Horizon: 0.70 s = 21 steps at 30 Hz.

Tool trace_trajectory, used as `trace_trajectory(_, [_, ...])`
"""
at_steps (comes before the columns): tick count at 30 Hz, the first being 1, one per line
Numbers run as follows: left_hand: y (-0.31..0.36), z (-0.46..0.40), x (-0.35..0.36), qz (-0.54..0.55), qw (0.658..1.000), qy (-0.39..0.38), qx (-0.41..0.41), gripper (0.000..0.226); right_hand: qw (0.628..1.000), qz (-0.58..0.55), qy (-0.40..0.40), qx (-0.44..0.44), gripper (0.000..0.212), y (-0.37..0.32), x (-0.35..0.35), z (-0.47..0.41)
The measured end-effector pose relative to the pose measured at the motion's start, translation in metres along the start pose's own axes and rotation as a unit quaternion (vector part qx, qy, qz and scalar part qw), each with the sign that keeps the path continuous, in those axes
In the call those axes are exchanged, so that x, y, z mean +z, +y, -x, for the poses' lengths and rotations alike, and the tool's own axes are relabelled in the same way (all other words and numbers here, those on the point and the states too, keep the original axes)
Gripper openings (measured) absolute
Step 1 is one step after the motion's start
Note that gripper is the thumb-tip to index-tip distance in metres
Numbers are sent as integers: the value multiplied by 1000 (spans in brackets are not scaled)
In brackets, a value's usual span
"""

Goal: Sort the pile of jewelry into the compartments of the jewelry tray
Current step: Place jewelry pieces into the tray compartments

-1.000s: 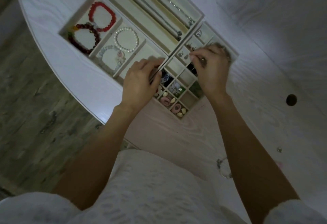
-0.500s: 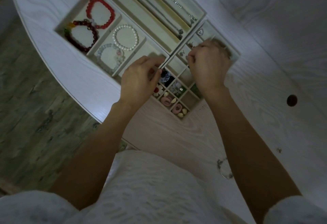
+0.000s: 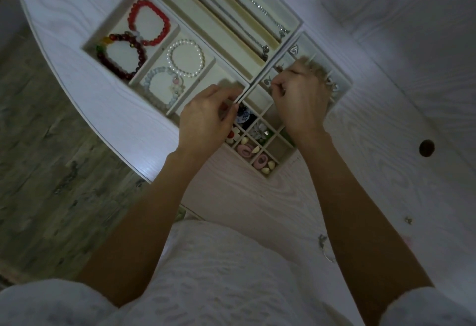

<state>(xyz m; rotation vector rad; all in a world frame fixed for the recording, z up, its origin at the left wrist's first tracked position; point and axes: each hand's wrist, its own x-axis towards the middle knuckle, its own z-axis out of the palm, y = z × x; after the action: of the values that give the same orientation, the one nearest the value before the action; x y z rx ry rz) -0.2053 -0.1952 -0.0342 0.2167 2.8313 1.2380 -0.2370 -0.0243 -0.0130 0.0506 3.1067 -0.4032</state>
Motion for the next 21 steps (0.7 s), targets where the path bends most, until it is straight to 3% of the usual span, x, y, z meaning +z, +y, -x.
trace_trajectory(5, [0, 1, 1, -2, 1000, 0, -7, 24, 999, -37, 35, 6, 8, 0, 2, 3])
trace_trajectory(13, [8, 4, 0, -27, 999, 13, -26, 23, 988, -139, 30, 61, 18, 18, -18, 26])
trace_trajectory(17, [24, 9, 3, -87, 993, 17, 78, 26, 981, -175, 44, 74, 19, 41, -46, 82])
trace_trajectory(21, [52, 24, 26, -128, 968, -92, 194, 31, 976, -135, 65, 161, 26, 76, -53, 171])
